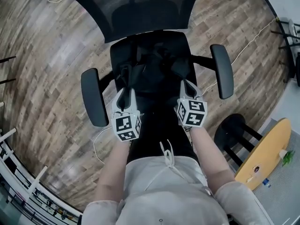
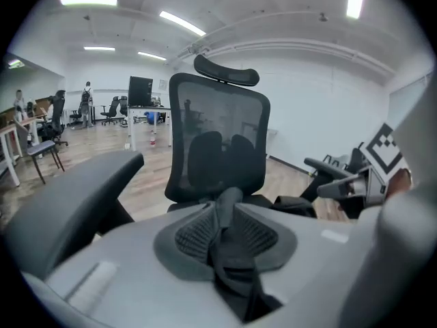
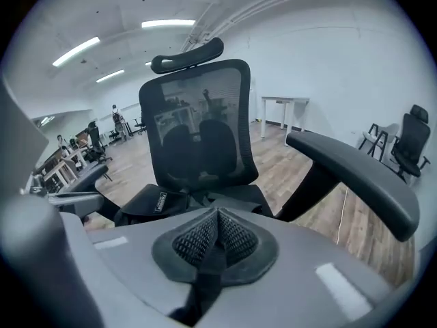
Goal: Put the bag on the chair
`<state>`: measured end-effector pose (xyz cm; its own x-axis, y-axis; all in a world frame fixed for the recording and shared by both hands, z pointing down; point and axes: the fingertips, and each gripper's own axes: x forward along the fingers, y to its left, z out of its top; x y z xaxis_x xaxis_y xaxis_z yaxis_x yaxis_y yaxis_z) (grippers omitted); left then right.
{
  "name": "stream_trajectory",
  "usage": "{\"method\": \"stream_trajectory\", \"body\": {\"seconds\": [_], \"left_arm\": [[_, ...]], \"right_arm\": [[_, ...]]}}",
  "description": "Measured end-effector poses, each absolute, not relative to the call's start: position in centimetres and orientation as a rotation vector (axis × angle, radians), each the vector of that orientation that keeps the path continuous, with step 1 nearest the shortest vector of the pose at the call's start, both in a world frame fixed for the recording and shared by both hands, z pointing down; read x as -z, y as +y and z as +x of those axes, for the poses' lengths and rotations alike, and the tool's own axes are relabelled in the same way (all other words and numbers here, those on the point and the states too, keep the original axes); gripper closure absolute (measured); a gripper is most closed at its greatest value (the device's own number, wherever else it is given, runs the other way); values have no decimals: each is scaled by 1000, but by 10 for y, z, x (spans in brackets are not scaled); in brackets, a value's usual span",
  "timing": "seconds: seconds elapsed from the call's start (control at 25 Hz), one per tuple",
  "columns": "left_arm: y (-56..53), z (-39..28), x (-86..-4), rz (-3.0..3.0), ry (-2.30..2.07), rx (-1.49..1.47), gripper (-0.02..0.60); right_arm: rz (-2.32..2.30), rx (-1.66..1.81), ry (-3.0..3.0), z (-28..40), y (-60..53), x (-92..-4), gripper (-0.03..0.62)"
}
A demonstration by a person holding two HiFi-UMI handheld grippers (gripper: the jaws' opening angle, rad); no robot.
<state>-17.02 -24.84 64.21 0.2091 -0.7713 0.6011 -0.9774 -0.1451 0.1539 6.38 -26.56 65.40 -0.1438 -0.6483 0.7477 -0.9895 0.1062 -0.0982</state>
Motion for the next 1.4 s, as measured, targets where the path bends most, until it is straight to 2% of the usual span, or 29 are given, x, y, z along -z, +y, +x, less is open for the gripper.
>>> {"method": "stream_trajectory", "body": {"seconds": [0.12, 0.16, 0.8, 1.08, 1.4], "left_arm": [[-247, -167, -616, 2007, -1604, -520, 571], [-245, -165, -607, 2016, -1602, -512, 574], [-242, -169, -421, 2186, -1654, -307, 574], [-226, -166, -349, 2291, -1662, -194, 574], [-203, -157, -310, 2379, -1648, -167, 574]], "right_arm": [[1593, -834, -1890, 54, -263, -626, 592], [1593, -825, -1904, 52, -262, -615, 592], [1628, -507, -2350, 0, -255, -413, 594], [1622, -537, -2438, -9, -237, -367, 595], [1626, -517, -2490, -13, -216, -329, 595]]}}
